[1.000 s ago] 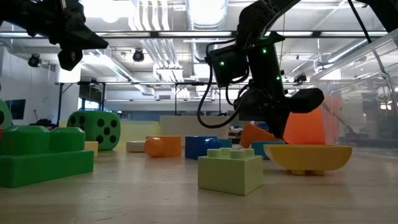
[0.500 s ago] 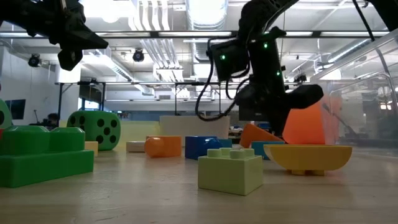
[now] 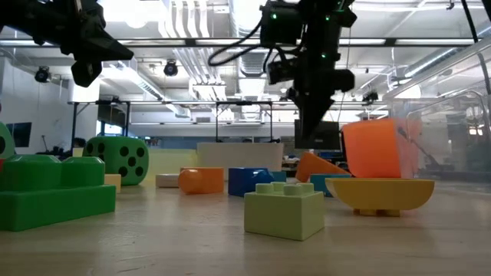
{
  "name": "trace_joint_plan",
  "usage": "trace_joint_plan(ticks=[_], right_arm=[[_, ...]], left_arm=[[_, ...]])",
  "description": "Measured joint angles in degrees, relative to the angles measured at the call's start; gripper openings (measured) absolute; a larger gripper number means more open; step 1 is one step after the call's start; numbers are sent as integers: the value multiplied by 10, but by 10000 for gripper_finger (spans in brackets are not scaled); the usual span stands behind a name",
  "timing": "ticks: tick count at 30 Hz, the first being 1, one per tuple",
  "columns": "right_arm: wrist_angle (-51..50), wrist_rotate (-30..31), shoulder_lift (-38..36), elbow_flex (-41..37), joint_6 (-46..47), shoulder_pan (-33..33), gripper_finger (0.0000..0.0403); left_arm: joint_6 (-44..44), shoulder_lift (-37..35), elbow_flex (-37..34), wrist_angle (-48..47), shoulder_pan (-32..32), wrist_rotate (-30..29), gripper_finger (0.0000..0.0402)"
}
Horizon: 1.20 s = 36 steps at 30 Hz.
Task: Pick & Place Toys
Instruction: Put the orange game piece into the transparent bin
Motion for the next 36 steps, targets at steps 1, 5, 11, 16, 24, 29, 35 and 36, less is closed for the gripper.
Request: trace_joint_plan(ticks=[1, 5, 11, 16, 24, 29, 35, 36], right_arm=[[4, 0, 0, 0, 5, -1, 27], [11, 0, 2, 0, 27, -10, 53], [25, 3, 8, -1, 55, -32, 130], [38, 36, 8, -1, 111, -57, 183], [39, 32, 8, -14, 168, -98, 233], [42, 32, 8, -28, 167, -115, 237], [43, 30, 9, -40, 150, -125, 237], [42, 30, 9, -40, 149, -125, 237]], left_arm=[[0, 0, 0, 0, 0, 0, 0], [-2, 0, 0, -1, 0, 2, 0], [-2, 0, 0, -3, 0, 2, 0], [-2, 0, 0, -4, 0, 2, 0], [-2, 0, 0, -5, 0, 2, 0], [-2, 0, 0, -5, 0, 2, 0], [-2, 0, 0, -5, 0, 2, 0], [-2, 0, 0, -5, 0, 2, 0]])
